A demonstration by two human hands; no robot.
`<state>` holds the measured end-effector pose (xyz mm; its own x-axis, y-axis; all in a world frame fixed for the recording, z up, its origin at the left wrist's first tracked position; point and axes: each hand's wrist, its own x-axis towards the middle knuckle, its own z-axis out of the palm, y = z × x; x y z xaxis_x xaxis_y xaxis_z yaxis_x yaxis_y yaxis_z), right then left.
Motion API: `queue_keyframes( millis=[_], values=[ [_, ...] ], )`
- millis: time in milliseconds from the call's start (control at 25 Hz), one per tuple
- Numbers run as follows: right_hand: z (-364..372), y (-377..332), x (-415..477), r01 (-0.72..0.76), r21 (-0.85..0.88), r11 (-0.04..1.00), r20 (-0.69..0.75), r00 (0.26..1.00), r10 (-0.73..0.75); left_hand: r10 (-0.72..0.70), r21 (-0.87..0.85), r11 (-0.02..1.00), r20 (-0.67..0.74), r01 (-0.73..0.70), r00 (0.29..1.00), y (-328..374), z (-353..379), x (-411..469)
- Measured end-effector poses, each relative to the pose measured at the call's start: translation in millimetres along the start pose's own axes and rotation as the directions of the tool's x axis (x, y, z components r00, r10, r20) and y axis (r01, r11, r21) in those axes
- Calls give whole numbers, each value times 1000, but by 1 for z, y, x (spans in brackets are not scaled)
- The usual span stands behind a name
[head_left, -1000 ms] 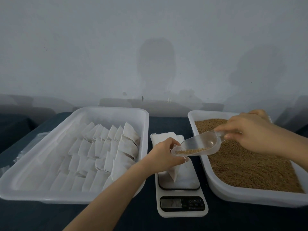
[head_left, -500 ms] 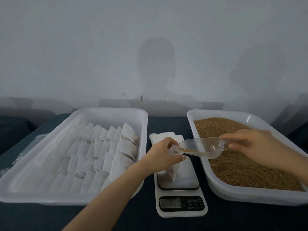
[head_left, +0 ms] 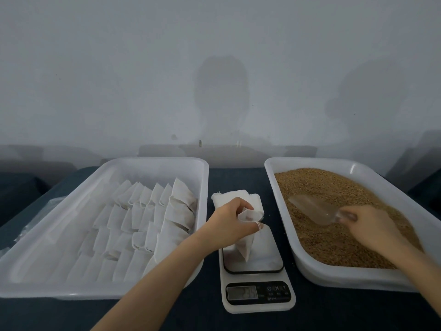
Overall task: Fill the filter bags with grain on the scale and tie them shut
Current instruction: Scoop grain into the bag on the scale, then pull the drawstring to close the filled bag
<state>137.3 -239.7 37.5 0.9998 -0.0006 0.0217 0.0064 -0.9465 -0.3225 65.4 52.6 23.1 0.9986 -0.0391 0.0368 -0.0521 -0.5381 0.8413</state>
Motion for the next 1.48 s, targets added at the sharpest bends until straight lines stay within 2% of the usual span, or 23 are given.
queue_keyframes(
  millis=[120,240,320,360,440,480,520,600,760,920,1080,1280,1480],
  values=[
    [13,1,9,-35,-69,997,46,998,38,-4,4,1000,4,4,1000,0,0,0],
    [12,-7,7,-16,-169,986,19,1000,19,-9,7,1000,17,9,1000,1,0,0],
    [10,-15,-2,41,-293,955,-78,995,-66,-12,11,1000,28,12,1000,1,0,0],
    [8,-24,-8,115,-295,948,-138,977,-162,-13,11,1000,30,13,999,0,0,1],
    [6,-51,-28,374,-56,926,-178,909,-378,-16,16,1000,30,16,999,1,1,0],
    [5,-68,-40,490,103,865,-152,868,-473,-16,18,1000,28,15,999,1,1,0],
    [6,-85,-52,565,202,800,-101,824,-557,-10,18,1000,26,9,1000,2,1,0],
    [12,-111,-66,630,253,734,-23,762,-647,16,21,1000,28,-16,999,3,0,0],
    [25,-127,-67,599,280,750,77,765,-640,58,102,993,54,-63,997,1,-4,-2],
    [31,-125,-60,581,246,776,2,800,-600,-1,54,999,119,-5,993,-2,-15,-1],
    [29,-118,-52,563,336,755,-119,821,-558,-14,9,1000,-3,14,1000,-6,-24,-1],
    [29,-112,-47,550,457,699,-259,834,-487,68,124,991,-147,-50,987,-2,-23,-2],
    [30,-106,-42,619,423,662,-383,784,-488,27,-4,1000,-226,-28,974,2,-27,-4]
  ],
)
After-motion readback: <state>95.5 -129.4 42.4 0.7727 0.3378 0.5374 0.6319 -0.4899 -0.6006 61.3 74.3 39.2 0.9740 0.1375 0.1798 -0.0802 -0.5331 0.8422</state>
